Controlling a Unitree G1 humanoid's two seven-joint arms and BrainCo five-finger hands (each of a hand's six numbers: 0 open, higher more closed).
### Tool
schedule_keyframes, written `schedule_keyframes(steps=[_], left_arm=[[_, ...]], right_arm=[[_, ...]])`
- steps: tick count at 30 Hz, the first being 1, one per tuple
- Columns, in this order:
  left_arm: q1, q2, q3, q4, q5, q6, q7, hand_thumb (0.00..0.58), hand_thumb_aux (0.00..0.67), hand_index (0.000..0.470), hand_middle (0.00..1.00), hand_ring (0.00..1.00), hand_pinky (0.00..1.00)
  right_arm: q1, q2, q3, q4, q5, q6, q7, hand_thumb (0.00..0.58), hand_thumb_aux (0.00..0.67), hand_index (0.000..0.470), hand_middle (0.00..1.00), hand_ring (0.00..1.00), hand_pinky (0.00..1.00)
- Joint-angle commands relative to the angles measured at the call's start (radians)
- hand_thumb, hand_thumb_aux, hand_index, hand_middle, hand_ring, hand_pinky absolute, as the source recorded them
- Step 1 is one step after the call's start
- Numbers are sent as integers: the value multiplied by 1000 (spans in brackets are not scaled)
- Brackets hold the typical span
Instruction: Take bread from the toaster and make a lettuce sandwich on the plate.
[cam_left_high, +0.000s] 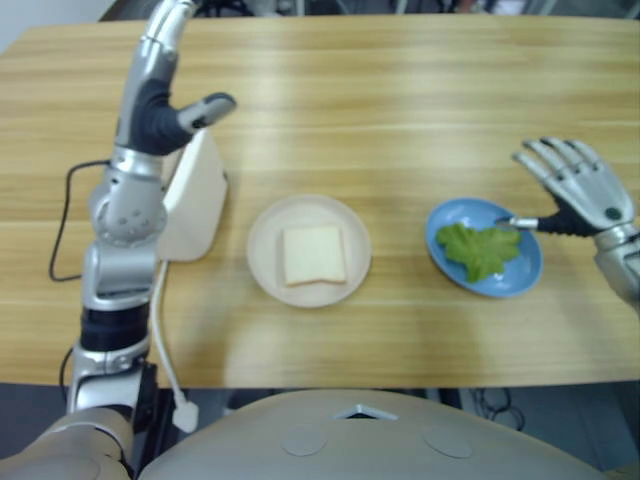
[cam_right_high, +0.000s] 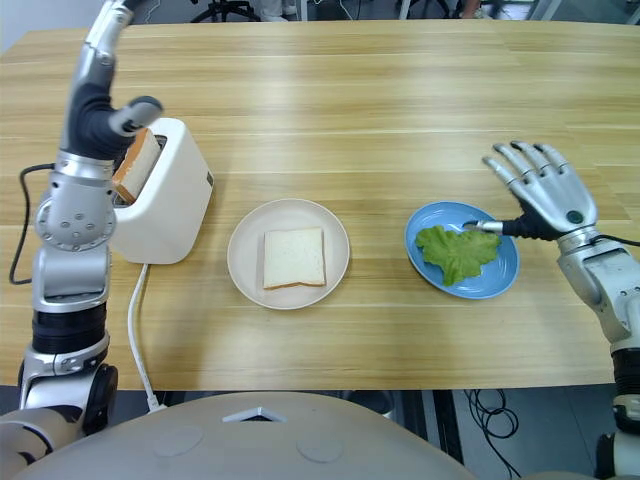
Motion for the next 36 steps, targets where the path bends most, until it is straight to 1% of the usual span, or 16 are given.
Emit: schedule_keyframes(steps=[1,4,7,11,19,25,30,35,36], left_arm=[[20,-2,43,-7,-23,9,8,0,0,0,0,0,0],[28,-7,50,-9,-24,8,12,0,0,0,0,0,0],[32,-13,42,-7,-18,7,16,0,0,0,0,0,0],[30,-16,36,-3,-14,8,17,0,0,0,0,0,0],[41,-16,34,-7,-15,9,14,0,0,0,0,0,0],[43,-9,40,-10,-24,11,5,0,0,0,0,0,0],[50,-5,43,-13,-28,11,-2,0,0,0,0,0,0],[51,-6,50,-16,-33,13,-5,0,0,0,0,0,0],[50,-5,50,-17,-35,13,-7,0,0,0,0,0,0]], right_arm=[[-18,-83,102,27,-81,42,-21,0,0,0,0,0,0],[-49,-119,185,43,-101,41,1,0,0,0,0,0,0],[-83,-129,260,41,-103,19,29,0,0,0,0,0,0],[-119,-139,331,33,-102,2,56,0,0,0,0,0,0],[-194,-142,432,96,-118,-15,34,0,0,0,0,0,0],[-222,-144,496,153,-126,-16,2,0,0,0,0,0,0],[-237,-174,512,129,-90,-63,48,0,0,0,0,0,0],[-262,-131,547,183,-97,-67,55,0,0,0,0,0,0],[-265,-125,552,187,-93,-67,56,484,397,272,0,0,0]])
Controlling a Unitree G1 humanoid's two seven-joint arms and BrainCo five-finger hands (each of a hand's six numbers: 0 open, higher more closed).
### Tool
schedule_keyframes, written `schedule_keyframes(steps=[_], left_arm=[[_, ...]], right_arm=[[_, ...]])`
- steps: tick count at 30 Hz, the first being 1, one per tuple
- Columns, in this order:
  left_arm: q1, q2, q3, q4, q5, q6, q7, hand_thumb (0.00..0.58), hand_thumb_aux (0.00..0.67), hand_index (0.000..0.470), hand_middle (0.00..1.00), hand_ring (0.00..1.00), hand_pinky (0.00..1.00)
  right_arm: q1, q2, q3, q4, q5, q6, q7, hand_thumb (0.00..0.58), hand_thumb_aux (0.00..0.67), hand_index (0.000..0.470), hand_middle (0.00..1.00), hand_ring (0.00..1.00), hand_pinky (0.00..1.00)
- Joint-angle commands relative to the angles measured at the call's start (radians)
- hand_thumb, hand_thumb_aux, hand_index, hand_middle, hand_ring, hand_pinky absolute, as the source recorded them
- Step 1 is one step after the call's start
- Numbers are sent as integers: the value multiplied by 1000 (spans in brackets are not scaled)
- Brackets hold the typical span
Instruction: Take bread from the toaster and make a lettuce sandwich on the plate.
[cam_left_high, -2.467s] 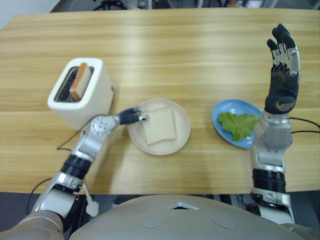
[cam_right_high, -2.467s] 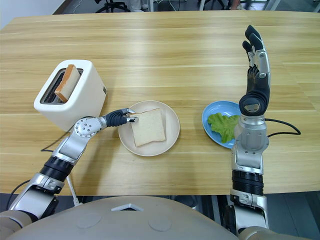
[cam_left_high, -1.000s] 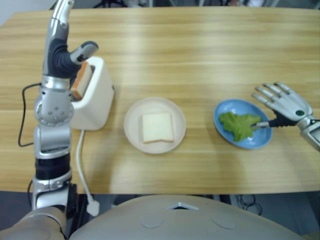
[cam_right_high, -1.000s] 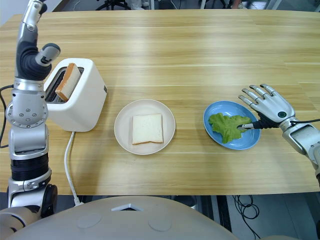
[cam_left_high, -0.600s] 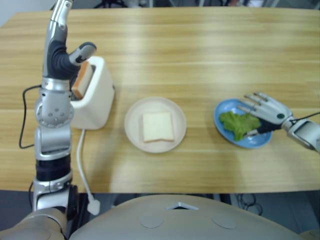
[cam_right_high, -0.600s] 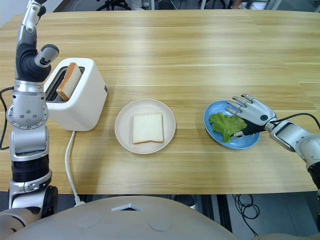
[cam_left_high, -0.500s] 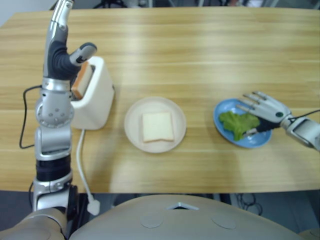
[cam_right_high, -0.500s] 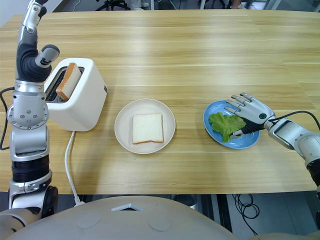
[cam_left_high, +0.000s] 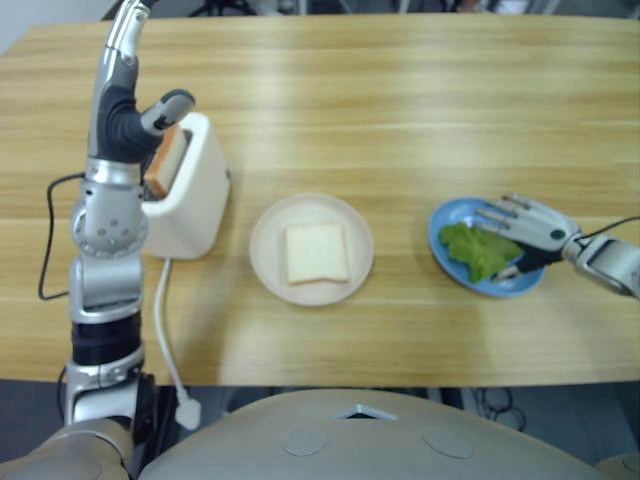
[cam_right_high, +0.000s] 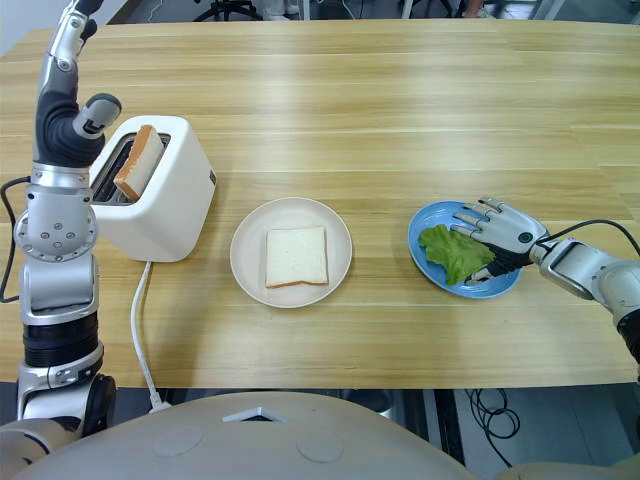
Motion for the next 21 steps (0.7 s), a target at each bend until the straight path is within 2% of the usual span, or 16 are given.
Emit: schedule_keyframes(steps=[1,2,18,19,20,21], left_arm=[[4,6,9,-12,-14,10,-13,0,0,0,0,0,0],[4,6,9,-12,-16,10,-14,0,0,0,0,0,0],[8,10,17,-15,-22,13,-27,0,0,0,0,0,0],[8,10,16,-15,-22,13,-27,0,0,0,0,0,0],[8,10,16,-15,-22,13,-27,0,0,0,0,0,0],[7,10,15,-14,-21,13,-27,0,0,0,0,0,0]], right_arm=[[-9,32,40,31,15,-18,11,484,397,272,0,0,0],[-13,39,43,38,22,-20,8,580,670,460,0,0,0],[-16,97,67,85,52,-3,-86,580,670,460,0,0,0],[-17,101,70,90,50,-1,-100,580,670,460,937,937,937],[-17,104,69,94,48,5,-121,580,670,460,1000,1000,1000],[-17,106,68,97,47,10,-137,580,670,460,1000,1000,1000]])
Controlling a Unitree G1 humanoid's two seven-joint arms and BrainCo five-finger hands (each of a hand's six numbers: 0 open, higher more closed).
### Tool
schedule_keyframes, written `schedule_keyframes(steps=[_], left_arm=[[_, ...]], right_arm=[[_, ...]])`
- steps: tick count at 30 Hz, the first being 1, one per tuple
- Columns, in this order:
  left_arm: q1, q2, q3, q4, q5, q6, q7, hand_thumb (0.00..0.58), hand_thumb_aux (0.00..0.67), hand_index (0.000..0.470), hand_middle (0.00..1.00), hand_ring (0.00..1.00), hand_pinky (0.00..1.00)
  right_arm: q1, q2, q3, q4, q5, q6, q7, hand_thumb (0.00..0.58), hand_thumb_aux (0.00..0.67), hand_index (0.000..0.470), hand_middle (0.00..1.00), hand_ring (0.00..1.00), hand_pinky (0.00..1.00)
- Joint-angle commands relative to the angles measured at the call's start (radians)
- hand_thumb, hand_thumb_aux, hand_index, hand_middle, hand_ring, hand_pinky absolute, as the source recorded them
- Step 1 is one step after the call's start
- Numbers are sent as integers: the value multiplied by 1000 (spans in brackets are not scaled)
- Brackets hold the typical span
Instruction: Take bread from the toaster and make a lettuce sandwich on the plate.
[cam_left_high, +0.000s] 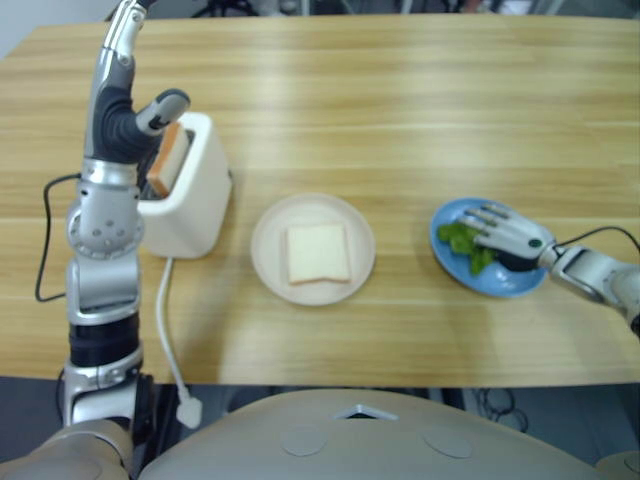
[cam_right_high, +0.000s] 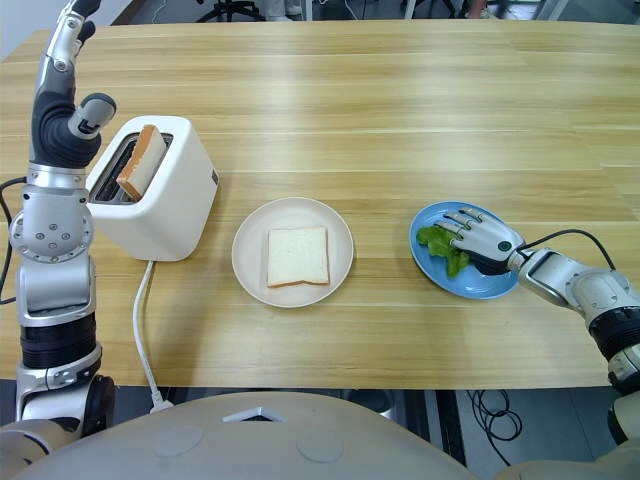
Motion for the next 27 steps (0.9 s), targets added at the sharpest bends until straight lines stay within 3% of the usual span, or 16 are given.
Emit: schedule_keyframes(steps=[1,17,27], left_arm=[[2,7,2,-7,-3,8,-9,0,0,0,0,0,0],[-34,0,-17,22,10,-1,-2,0,0,0,0,0,0],[-58,-6,-34,43,17,-10,8,0,0,0,0,0,0]], right_arm=[[-4,13,13,19,6,16,-59,580,670,460,1000,1000,1000],[-10,8,-18,45,56,88,-224,580,670,460,1000,1000,1000],[-5,-4,-55,-77,83,115,-269,580,670,460,1000,1000,1000]])
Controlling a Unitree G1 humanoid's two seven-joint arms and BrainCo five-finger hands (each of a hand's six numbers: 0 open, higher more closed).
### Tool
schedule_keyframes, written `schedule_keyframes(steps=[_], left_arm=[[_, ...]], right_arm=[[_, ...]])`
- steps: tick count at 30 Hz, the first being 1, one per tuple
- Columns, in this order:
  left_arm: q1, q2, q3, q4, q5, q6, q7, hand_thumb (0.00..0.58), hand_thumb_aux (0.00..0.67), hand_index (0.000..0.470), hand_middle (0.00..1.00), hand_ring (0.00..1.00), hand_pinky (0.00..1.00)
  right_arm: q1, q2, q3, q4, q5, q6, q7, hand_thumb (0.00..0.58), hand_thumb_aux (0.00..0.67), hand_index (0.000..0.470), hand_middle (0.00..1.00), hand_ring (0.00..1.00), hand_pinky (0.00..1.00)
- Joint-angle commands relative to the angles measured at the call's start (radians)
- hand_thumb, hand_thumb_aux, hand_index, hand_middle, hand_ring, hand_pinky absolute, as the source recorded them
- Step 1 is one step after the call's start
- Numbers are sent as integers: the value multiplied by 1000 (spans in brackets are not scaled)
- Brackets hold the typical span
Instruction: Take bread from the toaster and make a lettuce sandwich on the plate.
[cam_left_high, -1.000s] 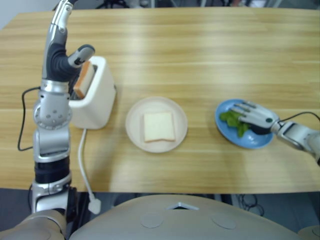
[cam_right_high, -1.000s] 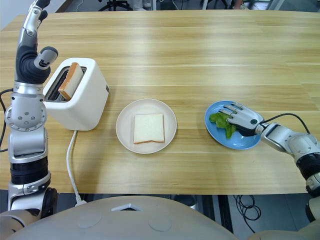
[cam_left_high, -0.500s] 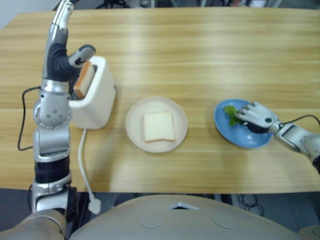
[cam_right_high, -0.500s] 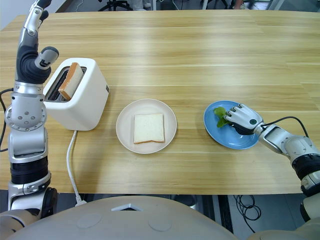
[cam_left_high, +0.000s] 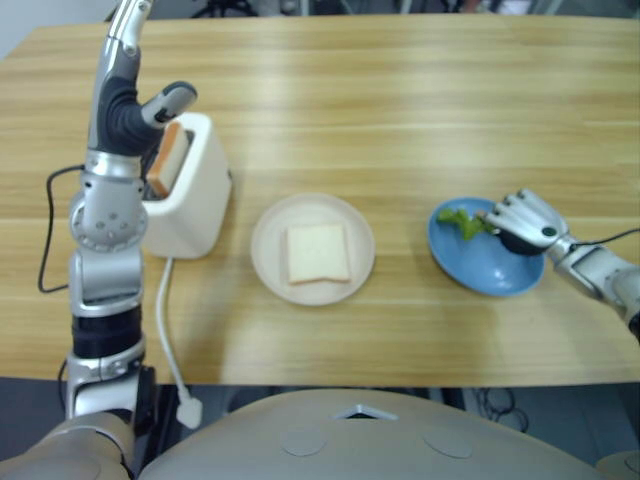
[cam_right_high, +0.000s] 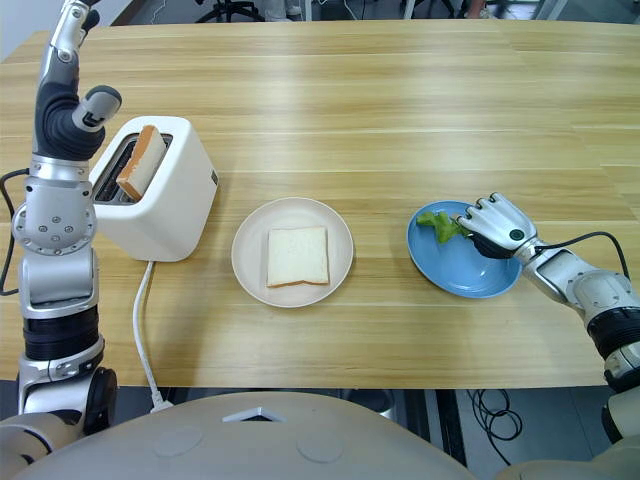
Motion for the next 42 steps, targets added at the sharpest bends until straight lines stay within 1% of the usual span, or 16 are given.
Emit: schedule_keyframes(steps=[1,9,15,20,27,36,42], left_arm=[[-13,-6,-17,23,4,-2,2,0,0,0,0,0,0],[-28,-10,-35,47,10,-13,15,0,0,0,0,0,0],[-42,-12,-45,67,13,-21,21,0,0,0,0,0,0],[-51,-15,-57,79,17,-25,26,0,0,0,0,0,0],[-62,-23,-68,101,25,-37,32,0,0,0,0,0,0],[-73,-26,-83,141,32,-55,45,0,0,0,0,0,0],[-81,-27,-90,164,35,-62,53,0,0,0,0,0,0]], right_arm=[[4,-7,-22,-94,13,9,-2,580,670,460,1000,1000,1000],[-1,31,-47,-330,-6,53,47,580,670,460,1000,1000,1000],[-7,61,-69,-450,-26,74,69,580,670,460,1000,1000,1000],[-43,115,-50,-522,-51,71,112,580,670,460,1000,1000,1000],[-104,196,-24,-513,-67,41,131,580,670,460,1000,1000,1000],[-199,347,54,-355,-67,-4,111,580,670,460,1000,1000,1000],[-238,433,104,-328,-67,-17,115,580,670,460,1000,1000,1000]])
